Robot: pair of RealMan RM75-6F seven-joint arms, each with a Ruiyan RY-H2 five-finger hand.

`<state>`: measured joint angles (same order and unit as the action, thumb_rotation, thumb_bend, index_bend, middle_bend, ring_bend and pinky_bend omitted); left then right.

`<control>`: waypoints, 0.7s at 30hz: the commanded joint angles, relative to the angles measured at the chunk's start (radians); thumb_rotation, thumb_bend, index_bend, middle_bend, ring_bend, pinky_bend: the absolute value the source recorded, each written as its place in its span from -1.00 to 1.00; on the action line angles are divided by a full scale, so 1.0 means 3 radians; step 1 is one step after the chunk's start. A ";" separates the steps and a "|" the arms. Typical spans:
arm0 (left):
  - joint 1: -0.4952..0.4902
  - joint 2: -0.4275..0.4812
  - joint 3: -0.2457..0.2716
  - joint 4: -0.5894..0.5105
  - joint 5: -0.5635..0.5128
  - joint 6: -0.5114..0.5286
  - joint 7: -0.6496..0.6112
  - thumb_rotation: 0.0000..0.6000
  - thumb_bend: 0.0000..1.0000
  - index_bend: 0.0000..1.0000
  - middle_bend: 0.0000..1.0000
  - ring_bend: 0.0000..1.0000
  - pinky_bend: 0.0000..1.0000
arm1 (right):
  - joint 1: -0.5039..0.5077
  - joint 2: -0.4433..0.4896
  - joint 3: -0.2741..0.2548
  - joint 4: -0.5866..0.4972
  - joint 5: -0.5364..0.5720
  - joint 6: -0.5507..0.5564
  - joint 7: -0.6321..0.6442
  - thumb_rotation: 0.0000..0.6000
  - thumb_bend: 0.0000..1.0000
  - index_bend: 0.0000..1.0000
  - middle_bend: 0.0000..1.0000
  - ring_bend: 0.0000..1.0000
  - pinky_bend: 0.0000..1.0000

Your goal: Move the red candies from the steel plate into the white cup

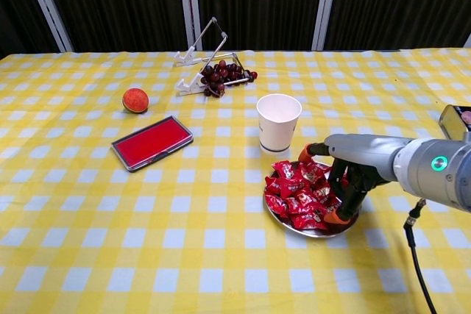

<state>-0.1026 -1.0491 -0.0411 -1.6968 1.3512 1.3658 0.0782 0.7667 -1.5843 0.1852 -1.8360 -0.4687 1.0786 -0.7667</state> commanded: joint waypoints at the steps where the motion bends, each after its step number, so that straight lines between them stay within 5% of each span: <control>1: 0.0001 -0.0001 0.0001 0.0000 0.0000 0.0002 0.0002 1.00 -0.98 -1.00 -1.00 -1.00 -1.00 | -0.0008 -0.0024 -0.0043 0.0046 -0.0041 -0.0019 0.0069 1.00 -0.40 -0.63 0.47 0.78 0.89; 10: 0.0006 -0.0006 0.0002 -0.0005 0.0000 0.0015 0.0016 1.00 -0.98 -1.00 -1.00 -1.00 -1.00 | -0.0047 -0.0082 -0.0111 0.0107 -0.0256 0.0002 0.0278 1.00 -0.37 -0.22 0.54 0.83 0.89; 21: 0.0008 -0.0002 0.0002 -0.0007 -0.0003 0.0016 0.0009 1.00 -0.98 -1.00 -1.00 -1.00 -1.00 | -0.0098 -0.0247 -0.0079 0.0351 -0.0517 -0.0032 0.0637 1.00 0.07 0.29 0.62 0.90 0.89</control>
<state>-0.1003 -1.0498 -0.0405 -1.6990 1.3505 1.3706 0.0809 0.7402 -1.6488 0.1552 -1.7424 -0.6094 1.0706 -0.5915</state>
